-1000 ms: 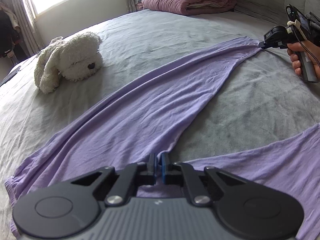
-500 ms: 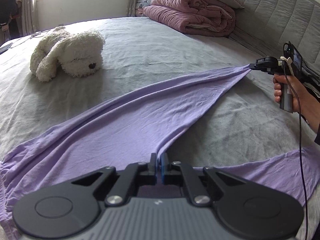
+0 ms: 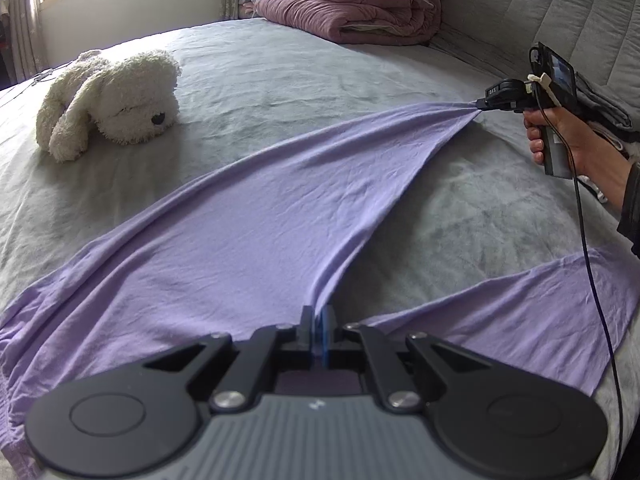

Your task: Fold clothes

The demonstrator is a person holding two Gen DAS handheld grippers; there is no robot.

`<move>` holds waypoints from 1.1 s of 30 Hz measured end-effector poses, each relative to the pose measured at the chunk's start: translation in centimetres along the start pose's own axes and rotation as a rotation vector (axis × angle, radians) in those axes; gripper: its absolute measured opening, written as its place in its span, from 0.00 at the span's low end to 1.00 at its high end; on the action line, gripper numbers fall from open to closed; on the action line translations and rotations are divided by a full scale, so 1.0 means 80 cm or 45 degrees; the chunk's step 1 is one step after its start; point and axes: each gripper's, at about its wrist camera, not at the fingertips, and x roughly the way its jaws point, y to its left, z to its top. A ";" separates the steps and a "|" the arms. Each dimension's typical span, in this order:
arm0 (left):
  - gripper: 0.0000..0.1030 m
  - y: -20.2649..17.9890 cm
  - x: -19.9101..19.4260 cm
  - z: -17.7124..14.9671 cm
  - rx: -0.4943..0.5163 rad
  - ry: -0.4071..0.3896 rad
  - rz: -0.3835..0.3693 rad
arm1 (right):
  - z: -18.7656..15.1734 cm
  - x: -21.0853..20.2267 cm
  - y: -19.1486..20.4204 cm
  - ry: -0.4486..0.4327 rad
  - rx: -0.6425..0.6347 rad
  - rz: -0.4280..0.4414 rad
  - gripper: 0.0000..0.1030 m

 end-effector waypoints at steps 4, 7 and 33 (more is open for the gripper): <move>0.03 -0.009 0.013 0.001 0.026 0.025 0.005 | -0.013 0.011 0.000 0.043 -0.037 -0.034 0.03; 0.04 -0.004 0.010 0.001 0.008 0.016 -0.046 | -0.013 0.010 0.003 0.052 -0.076 -0.018 0.05; 0.08 0.189 -0.019 -0.009 -0.770 0.036 0.565 | 0.028 0.064 0.015 0.120 -0.291 0.143 0.44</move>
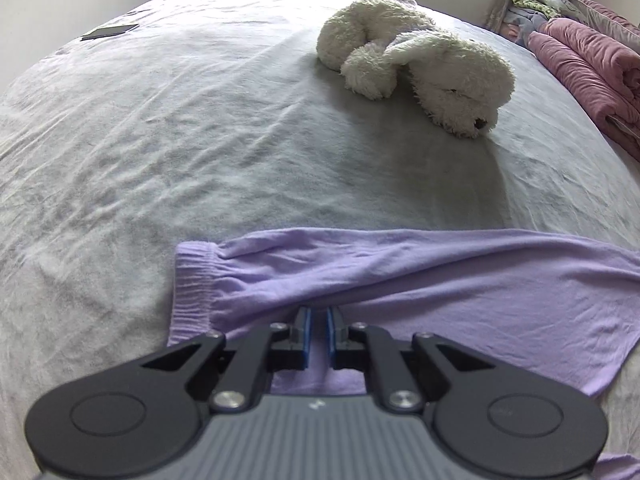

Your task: Fold clothes

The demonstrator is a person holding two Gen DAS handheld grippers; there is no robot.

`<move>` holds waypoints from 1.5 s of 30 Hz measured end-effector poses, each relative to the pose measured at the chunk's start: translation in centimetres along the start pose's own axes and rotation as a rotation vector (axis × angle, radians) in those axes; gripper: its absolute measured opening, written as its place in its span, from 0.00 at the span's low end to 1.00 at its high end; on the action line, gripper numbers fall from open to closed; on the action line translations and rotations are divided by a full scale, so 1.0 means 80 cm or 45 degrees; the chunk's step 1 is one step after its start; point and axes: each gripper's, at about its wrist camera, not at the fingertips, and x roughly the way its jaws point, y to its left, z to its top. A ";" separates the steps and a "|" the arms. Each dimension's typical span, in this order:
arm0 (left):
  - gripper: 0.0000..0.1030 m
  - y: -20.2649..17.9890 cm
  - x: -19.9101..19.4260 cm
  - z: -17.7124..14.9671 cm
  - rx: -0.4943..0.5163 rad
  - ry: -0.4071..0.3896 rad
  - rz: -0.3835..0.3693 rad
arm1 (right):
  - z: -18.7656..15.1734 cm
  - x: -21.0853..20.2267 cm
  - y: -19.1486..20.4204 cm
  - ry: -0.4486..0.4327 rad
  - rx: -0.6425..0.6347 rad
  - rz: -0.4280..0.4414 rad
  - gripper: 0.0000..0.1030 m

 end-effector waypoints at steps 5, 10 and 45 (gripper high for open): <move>0.08 0.000 0.001 0.000 -0.011 -0.012 0.042 | -0.008 0.001 0.011 -0.023 -0.083 0.040 0.02; 0.08 -0.001 0.001 0.001 -0.006 -0.044 0.076 | 0.001 0.003 0.027 -0.073 -0.156 -0.061 0.02; 0.20 0.051 -0.019 0.026 -0.175 -0.124 0.124 | 0.005 -0.055 0.246 -0.165 -0.794 0.379 0.54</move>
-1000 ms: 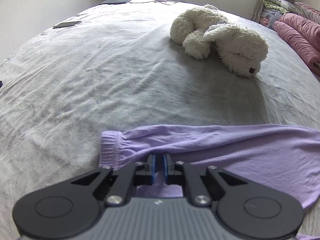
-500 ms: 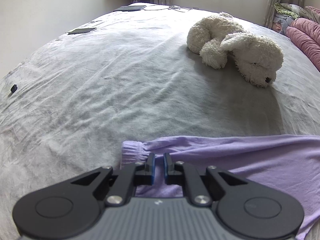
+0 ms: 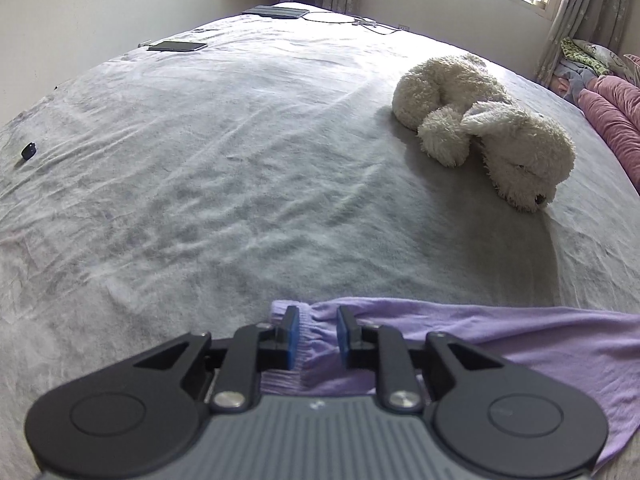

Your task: Fold clothes

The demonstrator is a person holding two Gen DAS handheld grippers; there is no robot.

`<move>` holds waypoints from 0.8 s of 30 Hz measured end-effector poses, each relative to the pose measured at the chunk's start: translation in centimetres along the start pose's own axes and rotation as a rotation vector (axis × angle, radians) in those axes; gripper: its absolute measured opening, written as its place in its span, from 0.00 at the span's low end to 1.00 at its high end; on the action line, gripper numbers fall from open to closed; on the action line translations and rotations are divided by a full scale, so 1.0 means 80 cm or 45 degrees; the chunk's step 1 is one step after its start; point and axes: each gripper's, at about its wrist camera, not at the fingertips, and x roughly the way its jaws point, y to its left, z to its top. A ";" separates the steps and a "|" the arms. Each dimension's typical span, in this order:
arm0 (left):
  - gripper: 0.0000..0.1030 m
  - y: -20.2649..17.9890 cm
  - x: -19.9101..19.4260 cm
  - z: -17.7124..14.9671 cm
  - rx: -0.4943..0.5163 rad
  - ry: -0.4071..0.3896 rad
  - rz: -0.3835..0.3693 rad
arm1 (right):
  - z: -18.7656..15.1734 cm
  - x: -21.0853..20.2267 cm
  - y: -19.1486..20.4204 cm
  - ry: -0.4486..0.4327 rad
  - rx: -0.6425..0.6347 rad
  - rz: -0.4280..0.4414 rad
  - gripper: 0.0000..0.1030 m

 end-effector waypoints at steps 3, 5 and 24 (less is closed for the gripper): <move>0.23 0.002 0.001 0.001 -0.002 -0.004 -0.023 | 0.026 0.000 0.045 -0.018 -0.112 0.191 0.54; 0.25 0.001 0.002 0.002 0.003 -0.006 -0.024 | 0.040 0.003 0.070 -0.014 -0.165 0.295 0.54; 0.21 -0.006 0.019 -0.003 0.114 0.023 0.065 | 0.105 0.043 0.234 0.042 -0.376 0.638 0.30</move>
